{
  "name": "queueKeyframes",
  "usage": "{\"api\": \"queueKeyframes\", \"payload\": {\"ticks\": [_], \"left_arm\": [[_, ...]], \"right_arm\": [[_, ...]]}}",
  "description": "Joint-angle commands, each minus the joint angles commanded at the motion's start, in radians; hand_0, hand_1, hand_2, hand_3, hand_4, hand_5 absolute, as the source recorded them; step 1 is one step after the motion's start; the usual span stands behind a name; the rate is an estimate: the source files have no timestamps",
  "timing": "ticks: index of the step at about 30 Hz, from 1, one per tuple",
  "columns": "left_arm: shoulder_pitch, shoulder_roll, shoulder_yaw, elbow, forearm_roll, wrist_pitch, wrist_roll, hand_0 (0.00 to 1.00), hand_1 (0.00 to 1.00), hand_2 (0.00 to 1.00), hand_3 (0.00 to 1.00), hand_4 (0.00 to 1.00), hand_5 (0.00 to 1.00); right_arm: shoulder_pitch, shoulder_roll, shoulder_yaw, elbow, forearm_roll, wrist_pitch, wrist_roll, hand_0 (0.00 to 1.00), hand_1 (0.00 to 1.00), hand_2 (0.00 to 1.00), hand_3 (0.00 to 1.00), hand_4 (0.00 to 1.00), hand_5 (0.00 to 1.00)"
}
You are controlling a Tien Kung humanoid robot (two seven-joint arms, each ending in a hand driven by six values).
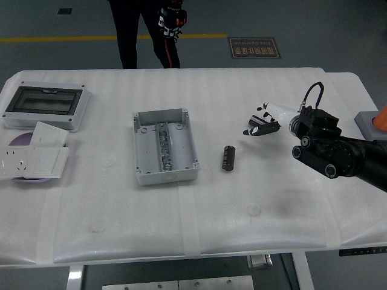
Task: Pick up the battery,place it into the box
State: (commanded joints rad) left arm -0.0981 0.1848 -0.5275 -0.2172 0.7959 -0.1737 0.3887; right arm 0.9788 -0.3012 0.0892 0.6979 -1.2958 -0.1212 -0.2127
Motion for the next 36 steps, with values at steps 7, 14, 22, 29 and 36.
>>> {"api": "queueKeyframes", "payload": {"ticks": [7,14,22,29,36], "left_arm": [[-0.004,0.001,0.011,0.001,-0.012,0.003,-0.010,0.541,0.646,0.592,0.538,0.448,0.398],[-0.004,0.002,0.023,0.000,-0.026,0.005,-0.016,0.541,0.646,0.593,0.536,0.448,0.408],[-0.008,0.001,0.032,0.000,-0.036,0.007,-0.025,0.541,0.645,0.592,0.535,0.450,0.418],[-0.007,0.001,0.039,0.000,-0.042,0.008,-0.030,0.541,0.645,0.593,0.534,0.452,0.431],[-0.006,0.001,0.043,-0.001,-0.046,0.010,-0.033,0.540,0.644,0.591,0.533,0.452,0.437]], "right_arm": [[-0.002,0.008,-0.020,-0.009,0.001,-0.016,0.000,0.690,0.656,0.741,0.841,0.848,0.621],[-0.011,0.013,-0.040,-0.016,0.002,-0.025,0.003,0.598,0.598,0.699,0.757,0.750,0.516],[-0.018,0.017,-0.050,-0.016,0.007,-0.043,0.011,0.567,0.570,0.676,0.736,0.733,0.503],[-0.020,0.020,-0.058,-0.022,0.024,-0.064,0.021,0.549,0.556,0.653,0.728,0.734,0.502],[-0.020,0.025,-0.068,-0.025,0.031,-0.082,0.024,0.538,0.549,0.636,0.717,0.731,0.506]]}}
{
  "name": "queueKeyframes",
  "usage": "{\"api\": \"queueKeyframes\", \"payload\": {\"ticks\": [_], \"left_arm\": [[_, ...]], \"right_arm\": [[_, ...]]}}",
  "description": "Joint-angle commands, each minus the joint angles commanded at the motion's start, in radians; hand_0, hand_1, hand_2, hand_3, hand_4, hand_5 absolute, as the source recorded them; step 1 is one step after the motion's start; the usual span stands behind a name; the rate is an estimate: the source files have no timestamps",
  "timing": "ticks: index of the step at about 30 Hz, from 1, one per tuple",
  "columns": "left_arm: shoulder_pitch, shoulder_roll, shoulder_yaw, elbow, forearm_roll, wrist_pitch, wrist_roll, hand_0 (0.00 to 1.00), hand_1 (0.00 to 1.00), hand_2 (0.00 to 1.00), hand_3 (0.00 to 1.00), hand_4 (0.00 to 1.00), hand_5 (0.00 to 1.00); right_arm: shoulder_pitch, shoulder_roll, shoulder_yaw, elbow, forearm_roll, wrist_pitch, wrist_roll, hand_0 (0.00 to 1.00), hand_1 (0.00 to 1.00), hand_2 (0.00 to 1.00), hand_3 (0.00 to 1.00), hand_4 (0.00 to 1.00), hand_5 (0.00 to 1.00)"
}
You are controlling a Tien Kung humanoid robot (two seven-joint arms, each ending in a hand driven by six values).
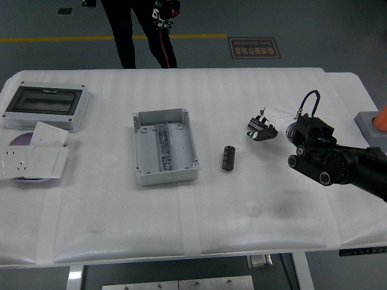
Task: Pick up the battery,place it into the box
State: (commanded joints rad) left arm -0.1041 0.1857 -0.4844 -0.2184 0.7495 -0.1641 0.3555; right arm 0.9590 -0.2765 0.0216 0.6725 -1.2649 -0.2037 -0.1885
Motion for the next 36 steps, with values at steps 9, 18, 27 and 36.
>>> {"api": "queueKeyframes", "payload": {"ticks": [9,18,27,36], "left_arm": [[0.000,0.000,-0.001,0.000,0.000,0.004,-0.008,0.540,0.644,0.591,0.532,0.452,0.439],[-0.001,0.000,0.005,0.000,-0.009,0.008,-0.016,0.540,0.644,0.591,0.532,0.451,0.444],[-0.005,-0.001,0.027,-0.001,-0.027,0.012,-0.029,0.539,0.644,0.592,0.532,0.451,0.445],[-0.006,0.000,0.025,-0.001,-0.024,0.018,-0.037,0.539,0.643,0.592,0.531,0.447,0.446]], "right_arm": [[-0.002,0.005,-0.007,0.005,-0.012,-0.027,-0.003,0.518,0.538,0.627,0.708,0.726,0.504],[-0.003,0.005,-0.013,0.013,-0.028,-0.040,-0.006,0.470,0.491,0.488,0.678,0.569,0.333],[-0.008,0.007,-0.010,0.010,-0.052,-0.034,-0.010,0.460,0.483,0.449,0.682,0.509,0.264],[-0.005,0.005,-0.012,0.018,-0.054,-0.047,-0.005,0.448,0.485,0.433,0.682,0.489,0.246]]}}
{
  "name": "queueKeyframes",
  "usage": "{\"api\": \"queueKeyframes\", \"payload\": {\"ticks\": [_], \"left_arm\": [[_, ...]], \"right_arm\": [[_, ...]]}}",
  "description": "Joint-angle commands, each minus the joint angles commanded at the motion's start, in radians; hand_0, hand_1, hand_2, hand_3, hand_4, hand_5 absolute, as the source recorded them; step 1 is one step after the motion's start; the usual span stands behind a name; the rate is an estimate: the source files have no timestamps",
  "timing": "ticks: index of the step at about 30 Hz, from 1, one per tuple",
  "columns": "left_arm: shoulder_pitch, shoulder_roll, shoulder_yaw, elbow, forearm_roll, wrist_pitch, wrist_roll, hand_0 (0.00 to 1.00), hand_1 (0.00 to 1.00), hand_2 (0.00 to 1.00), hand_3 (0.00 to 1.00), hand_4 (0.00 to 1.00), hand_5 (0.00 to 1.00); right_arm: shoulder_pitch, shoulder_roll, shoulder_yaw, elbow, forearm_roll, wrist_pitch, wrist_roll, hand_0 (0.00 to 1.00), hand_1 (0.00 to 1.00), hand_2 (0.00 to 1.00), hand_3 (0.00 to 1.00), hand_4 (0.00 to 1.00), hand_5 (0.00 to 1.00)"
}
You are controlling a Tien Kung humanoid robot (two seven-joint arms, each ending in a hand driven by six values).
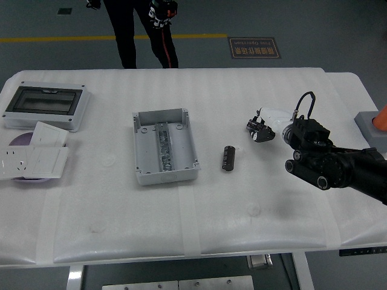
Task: Pick up the battery,place it into the box
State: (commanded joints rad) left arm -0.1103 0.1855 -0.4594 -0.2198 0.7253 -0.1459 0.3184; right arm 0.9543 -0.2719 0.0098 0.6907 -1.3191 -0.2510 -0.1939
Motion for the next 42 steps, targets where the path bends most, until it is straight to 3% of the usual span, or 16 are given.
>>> {"api": "queueKeyframes", "payload": {"ticks": [8,21,22,25,29,36,42], "left_arm": [[0.000,0.000,0.002,0.000,-0.006,0.009,-0.012,0.539,0.643,0.594,0.532,0.447,0.448],[0.002,0.002,-0.011,0.000,0.002,0.018,-0.021,0.534,0.642,0.616,0.533,0.449,0.452],[0.002,0.002,-0.011,0.000,0.002,0.019,-0.022,0.533,0.641,0.626,0.533,0.451,0.455],[0.002,0.002,-0.011,0.000,0.002,0.021,-0.024,0.533,0.641,0.626,0.533,0.451,0.455],[0.004,0.001,-0.017,0.000,0.008,0.022,-0.022,0.532,0.640,0.628,0.533,0.452,0.457],[0.008,-0.001,-0.042,0.002,0.030,0.021,-0.012,0.531,0.641,0.629,0.533,0.453,0.459],[0.010,0.000,-0.056,0.003,0.044,0.019,-0.004,0.530,0.641,0.638,0.534,0.452,0.463]], "right_arm": [[-0.004,0.005,0.020,-0.004,-0.030,0.017,-0.002,0.444,0.481,0.426,0.683,0.465,0.241],[-0.006,0.003,0.012,0.011,-0.029,-0.005,0.001,0.422,0.474,0.391,0.671,0.424,0.223],[-0.006,-0.001,0.008,0.016,-0.021,-0.014,0.003,0.419,0.494,0.372,0.668,0.224,0.022],[-0.003,-0.016,0.018,0.040,-0.020,-0.031,0.003,0.419,0.494,0.372,0.668,0.224,0.022],[0.000,-0.040,0.082,0.096,-0.059,-0.042,-0.005,0.437,0.496,0.352,0.628,0.206,0.002],[-0.020,-0.071,0.243,0.260,-0.153,-0.062,-0.027,0.438,0.495,0.349,0.622,0.208,0.002],[-0.067,-0.030,0.327,0.434,-0.181,-0.086,-0.030,0.441,0.495,0.348,0.622,0.206,0.002]]}}
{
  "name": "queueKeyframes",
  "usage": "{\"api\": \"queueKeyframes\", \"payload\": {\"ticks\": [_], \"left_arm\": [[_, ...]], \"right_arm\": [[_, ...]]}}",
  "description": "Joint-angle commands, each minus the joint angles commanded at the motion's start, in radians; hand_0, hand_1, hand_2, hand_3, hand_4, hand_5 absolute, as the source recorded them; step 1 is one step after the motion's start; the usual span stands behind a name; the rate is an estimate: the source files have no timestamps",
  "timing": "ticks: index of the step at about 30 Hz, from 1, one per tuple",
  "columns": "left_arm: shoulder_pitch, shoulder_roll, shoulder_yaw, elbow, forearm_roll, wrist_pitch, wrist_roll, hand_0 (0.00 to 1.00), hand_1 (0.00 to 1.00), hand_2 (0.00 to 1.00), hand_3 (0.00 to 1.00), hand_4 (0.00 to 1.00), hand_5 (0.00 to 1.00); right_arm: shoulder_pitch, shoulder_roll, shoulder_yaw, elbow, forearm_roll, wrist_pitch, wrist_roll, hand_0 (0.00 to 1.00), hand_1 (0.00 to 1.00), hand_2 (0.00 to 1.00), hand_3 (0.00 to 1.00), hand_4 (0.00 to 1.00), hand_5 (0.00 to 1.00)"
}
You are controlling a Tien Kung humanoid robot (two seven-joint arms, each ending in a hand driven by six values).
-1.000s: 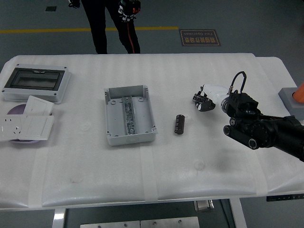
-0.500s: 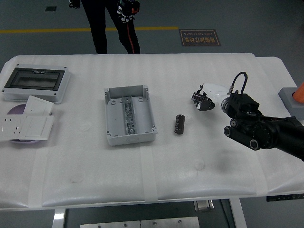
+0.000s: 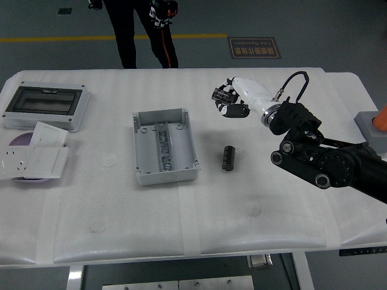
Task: Pick up the battery,place it into the box
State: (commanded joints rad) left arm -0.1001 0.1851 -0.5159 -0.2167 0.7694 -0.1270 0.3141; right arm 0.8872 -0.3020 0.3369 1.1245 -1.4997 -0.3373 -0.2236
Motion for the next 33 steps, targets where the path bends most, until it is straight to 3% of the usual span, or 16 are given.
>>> {"api": "queueKeyframes", "payload": {"ticks": [6,10,15,16,21,22,33], "left_arm": [[-0.001,0.000,0.002,0.000,-0.002,-0.004,0.004,0.531,0.641,0.641,0.534,0.452,0.469],[-0.001,0.003,-0.001,0.000,0.001,-0.008,0.011,0.531,0.642,0.639,0.534,0.452,0.470],[-0.001,0.003,0.000,-0.001,-0.001,-0.013,0.018,0.531,0.642,0.639,0.534,0.452,0.470],[-0.001,0.003,0.001,0.000,-0.002,-0.014,0.019,0.530,0.643,0.633,0.531,0.454,0.470],[-0.002,0.003,0.003,0.000,-0.006,-0.018,0.022,0.530,0.643,0.633,0.531,0.454,0.470],[-0.002,0.003,0.003,0.000,-0.005,-0.018,0.022,0.529,0.643,0.610,0.527,0.454,0.470],[-0.003,0.006,-0.003,0.001,-0.001,-0.036,0.040,0.528,0.641,0.591,0.525,0.454,0.467]], "right_arm": [[-0.035,0.064,-0.059,0.140,-0.113,-0.012,-0.015,0.442,0.499,0.347,0.630,0.205,0.002],[-0.044,0.081,-0.091,0.161,-0.140,-0.023,-0.001,0.443,0.502,0.349,0.634,0.194,0.002],[-0.043,0.093,-0.104,0.141,-0.113,-0.043,0.025,0.443,0.502,0.349,0.634,0.194,0.002],[-0.042,0.096,-0.108,0.132,-0.105,-0.046,0.029,0.460,0.519,0.450,0.664,0.232,0.010],[-0.033,0.106,-0.126,0.082,-0.073,-0.049,0.042,0.460,0.519,0.450,0.664,0.232,0.010],[-0.031,0.107,-0.129,0.069,-0.065,-0.047,0.044,0.550,0.575,0.576,0.678,0.437,0.144],[-0.008,0.095,-0.135,-0.035,-0.053,0.017,0.049,0.570,0.589,0.595,0.689,0.469,0.163]]}}
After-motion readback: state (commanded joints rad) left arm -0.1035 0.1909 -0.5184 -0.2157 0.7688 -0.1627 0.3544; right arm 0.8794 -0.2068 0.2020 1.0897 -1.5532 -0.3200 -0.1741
